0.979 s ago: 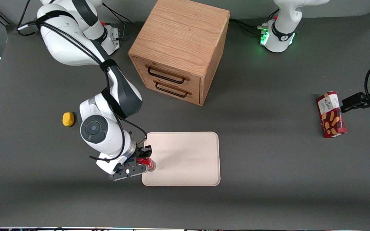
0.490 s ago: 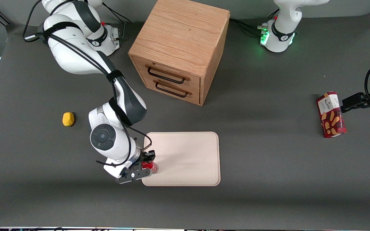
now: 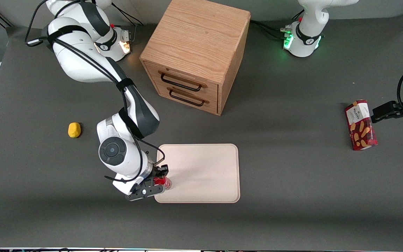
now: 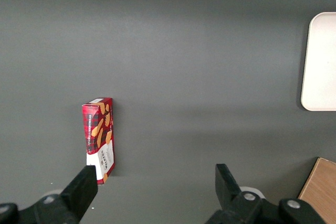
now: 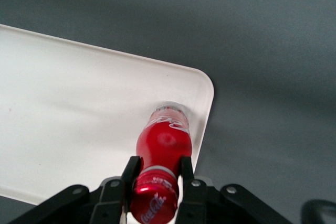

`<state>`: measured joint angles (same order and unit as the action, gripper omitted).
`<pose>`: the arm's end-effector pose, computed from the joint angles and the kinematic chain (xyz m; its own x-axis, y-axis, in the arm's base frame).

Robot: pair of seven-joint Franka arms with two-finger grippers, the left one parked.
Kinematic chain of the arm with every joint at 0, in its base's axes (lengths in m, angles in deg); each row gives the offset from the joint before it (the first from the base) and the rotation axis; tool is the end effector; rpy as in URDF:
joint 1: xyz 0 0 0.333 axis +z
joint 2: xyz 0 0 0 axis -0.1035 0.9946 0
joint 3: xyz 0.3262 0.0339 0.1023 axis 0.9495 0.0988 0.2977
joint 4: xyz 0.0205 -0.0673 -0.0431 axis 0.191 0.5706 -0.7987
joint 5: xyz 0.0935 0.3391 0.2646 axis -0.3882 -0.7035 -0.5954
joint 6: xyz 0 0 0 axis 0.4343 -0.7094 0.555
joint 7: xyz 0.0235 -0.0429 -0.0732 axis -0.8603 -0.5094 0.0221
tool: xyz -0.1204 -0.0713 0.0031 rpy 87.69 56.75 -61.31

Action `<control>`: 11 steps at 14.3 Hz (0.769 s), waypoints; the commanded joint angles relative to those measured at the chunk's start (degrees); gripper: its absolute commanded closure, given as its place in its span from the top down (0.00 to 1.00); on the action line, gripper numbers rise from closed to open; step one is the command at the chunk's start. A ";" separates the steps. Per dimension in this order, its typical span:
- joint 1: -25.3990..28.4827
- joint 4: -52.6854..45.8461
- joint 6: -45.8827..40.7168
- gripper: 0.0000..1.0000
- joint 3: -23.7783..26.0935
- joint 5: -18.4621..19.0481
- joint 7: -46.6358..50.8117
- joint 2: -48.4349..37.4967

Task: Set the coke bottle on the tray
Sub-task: 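Lower the bottle onto the tray's edge and open the right gripper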

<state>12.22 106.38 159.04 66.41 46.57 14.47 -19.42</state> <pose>0.7884 0.3440 0.2923 0.9764 0.2029 0.0738 0.2065 -0.9774 -0.0454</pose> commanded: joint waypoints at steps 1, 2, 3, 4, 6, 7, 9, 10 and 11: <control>0.38 -1.89 1.04 0.40 0.04 1.51 2.37 1.32; 0.38 -1.80 1.04 0.43 0.04 1.42 2.46 1.32; 0.38 -1.80 1.04 0.71 0.04 1.51 2.46 1.32; 0.38 -1.54 1.21 1.00 0.04 1.86 2.38 1.32; 0.47 -0.66 3.05 1.00 0.13 4.40 2.55 1.23; 0.47 -0.31 3.76 1.00 0.13 4.50 2.55 1.23; 0.38 -0.22 4.03 1.00 0.13 4.50 2.55 1.23; 0.38 -0.22 4.12 1.00 0.13 4.50 2.47 1.23; 0.38 -0.22 4.12 1.00 0.13 4.41 2.46 1.23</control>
<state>12.25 106.55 162.22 66.41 49.35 15.20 -18.47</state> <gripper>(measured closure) 0.000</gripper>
